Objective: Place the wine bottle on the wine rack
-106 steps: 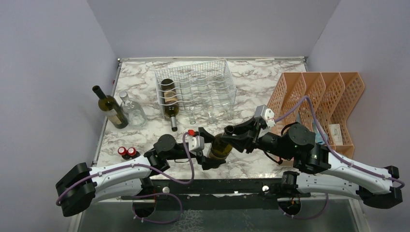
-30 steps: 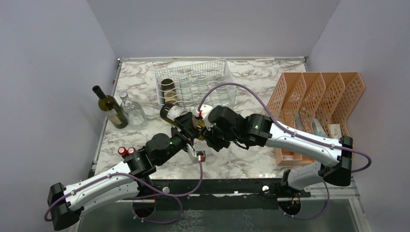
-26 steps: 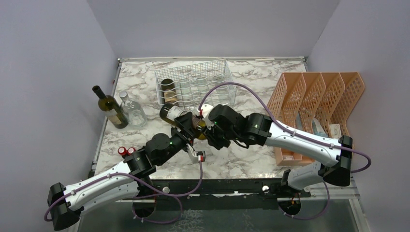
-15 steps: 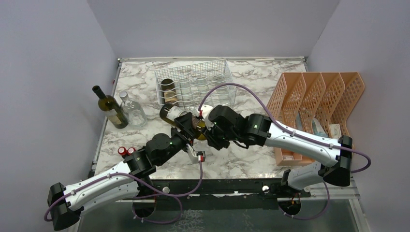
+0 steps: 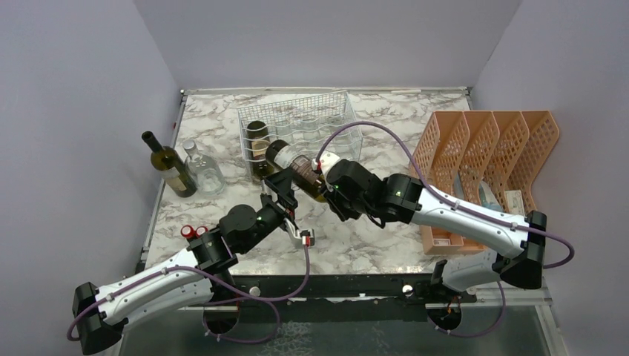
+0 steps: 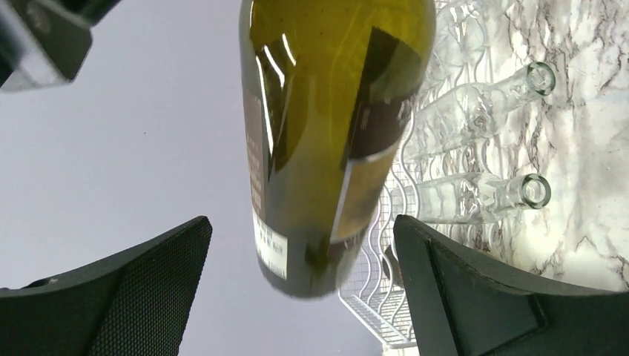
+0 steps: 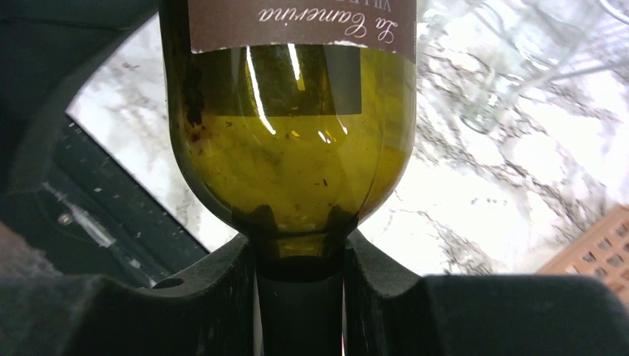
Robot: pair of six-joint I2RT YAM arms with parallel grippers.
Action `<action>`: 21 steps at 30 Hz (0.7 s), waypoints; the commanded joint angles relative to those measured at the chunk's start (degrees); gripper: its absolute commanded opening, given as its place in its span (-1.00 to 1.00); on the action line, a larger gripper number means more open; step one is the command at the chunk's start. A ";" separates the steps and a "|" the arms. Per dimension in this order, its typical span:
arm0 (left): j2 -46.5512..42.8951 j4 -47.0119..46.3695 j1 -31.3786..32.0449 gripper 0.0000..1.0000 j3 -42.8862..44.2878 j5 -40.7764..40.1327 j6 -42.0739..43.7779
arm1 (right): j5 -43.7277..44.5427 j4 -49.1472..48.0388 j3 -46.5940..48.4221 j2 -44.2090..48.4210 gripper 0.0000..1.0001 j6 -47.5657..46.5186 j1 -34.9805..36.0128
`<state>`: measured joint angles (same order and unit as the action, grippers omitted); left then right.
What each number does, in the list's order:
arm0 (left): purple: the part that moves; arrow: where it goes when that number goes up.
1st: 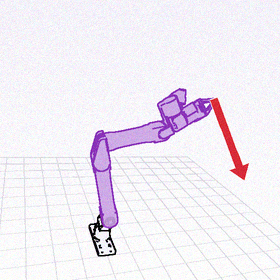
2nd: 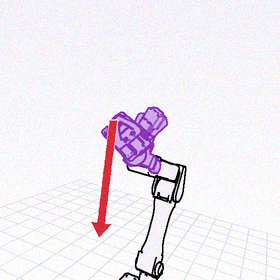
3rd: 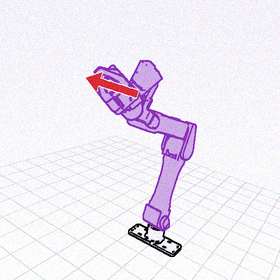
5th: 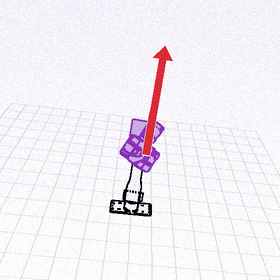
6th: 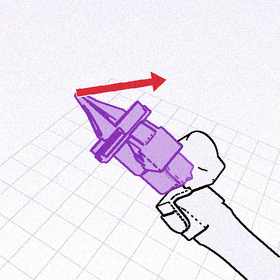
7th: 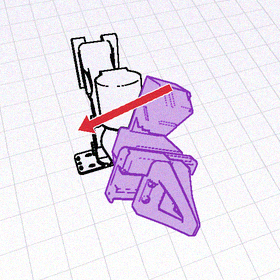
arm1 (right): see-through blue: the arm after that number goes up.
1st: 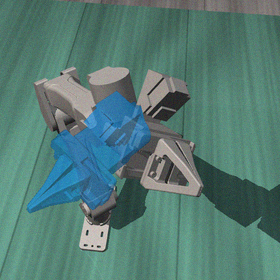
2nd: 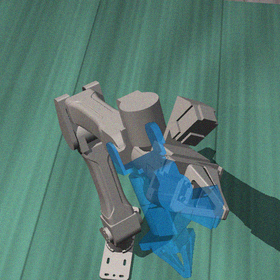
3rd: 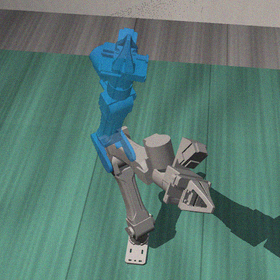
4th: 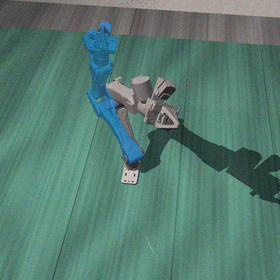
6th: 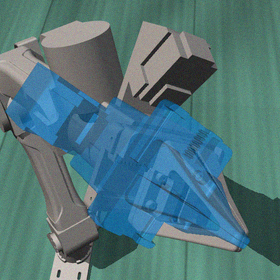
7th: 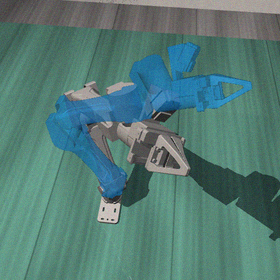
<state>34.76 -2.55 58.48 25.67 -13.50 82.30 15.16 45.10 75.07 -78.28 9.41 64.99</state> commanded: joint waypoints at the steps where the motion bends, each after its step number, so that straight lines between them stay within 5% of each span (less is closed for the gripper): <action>1: -1.28 -2.01 0.06 0.98 2.16 0.93 -1.89 | 7.54 -5.87 0.46 3.73 -0.98 2.13 -1.80; 8: -2.22 -2.28 0.01 0.98 5.91 0.38 -16.86 | 7.08 -9.68 0.32 4.59 -0.98 2.37 -7.96; 14: -0.38 -5.91 0.06 0.98 13.14 -9.55 -51.83 | 2.44 -14.69 0.46 2.08 -0.98 3.30 -15.57; 18: 3.01 3.92 0.03 0.98 21.41 -18.57 -74.96 | 1.23 -17.38 1.19 -0.93 -0.98 4.42 -19.61; 21: 5.75 10.62 0.02 0.98 24.36 -19.61 -84.44 | -0.82 -19.05 1.74 -3.61 -0.98 5.61 -22.72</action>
<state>37.63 -1.26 58.50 45.56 -25.69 22.55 17.04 36.05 74.85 -79.46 12.78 45.15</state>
